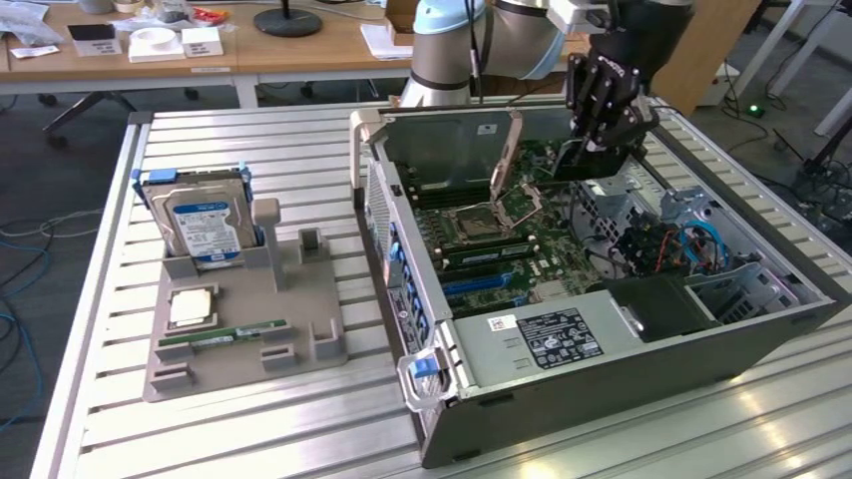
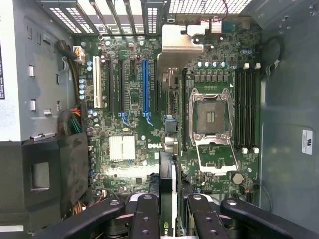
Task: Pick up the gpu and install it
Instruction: 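Insert the gpu into the slot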
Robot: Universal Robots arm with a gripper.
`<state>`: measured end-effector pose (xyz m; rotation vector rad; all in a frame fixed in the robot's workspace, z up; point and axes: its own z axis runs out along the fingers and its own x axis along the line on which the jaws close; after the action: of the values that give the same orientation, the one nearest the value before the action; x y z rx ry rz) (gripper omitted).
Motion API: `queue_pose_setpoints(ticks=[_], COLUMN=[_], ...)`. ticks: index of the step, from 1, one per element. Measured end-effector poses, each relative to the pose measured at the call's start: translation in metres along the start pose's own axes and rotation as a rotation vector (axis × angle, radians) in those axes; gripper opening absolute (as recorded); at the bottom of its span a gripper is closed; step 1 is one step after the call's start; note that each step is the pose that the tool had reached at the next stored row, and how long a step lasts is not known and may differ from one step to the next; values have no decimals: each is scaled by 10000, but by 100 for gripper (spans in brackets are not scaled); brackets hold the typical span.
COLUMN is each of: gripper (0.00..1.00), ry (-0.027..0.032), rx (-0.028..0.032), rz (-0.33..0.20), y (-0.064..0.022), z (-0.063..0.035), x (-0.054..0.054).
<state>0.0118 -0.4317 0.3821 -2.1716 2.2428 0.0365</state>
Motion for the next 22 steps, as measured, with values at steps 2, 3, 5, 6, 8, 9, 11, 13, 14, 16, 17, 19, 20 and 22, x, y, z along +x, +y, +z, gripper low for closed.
queue_pose_setpoints(ticks=[2, 3, 5, 6, 8, 9, 11, 13, 14, 16, 17, 19, 20, 22], gripper=[26, 26, 26, 26, 26, 26, 26, 26, 26, 26, 26, 26, 26, 26], ry=[1, 1, 0, 0, 1, 2, 1, 0, 0, 0, 0, 1, 0, 0], rx=[-1, -1, 0, -1, -1, -1, -1, 0, 0, 0, 1, 2, 2, 2], rz=[-1, -1, -1, -2, -1, 0, 0, 3, 2, 1, 0, 0, 0, -1], y=[4, 7, 10, 10, 11, 12, 12, 18, 25, 43, 55, 78, 80, 80], z=[36, 54, 87, 97, 98, 98, 99, 99, 100, 101, 101, 102, 102, 102], x=[1, 2, 3, 3, 3, 3, 4, 4, 4, 5, 5, 6, 6, 6])
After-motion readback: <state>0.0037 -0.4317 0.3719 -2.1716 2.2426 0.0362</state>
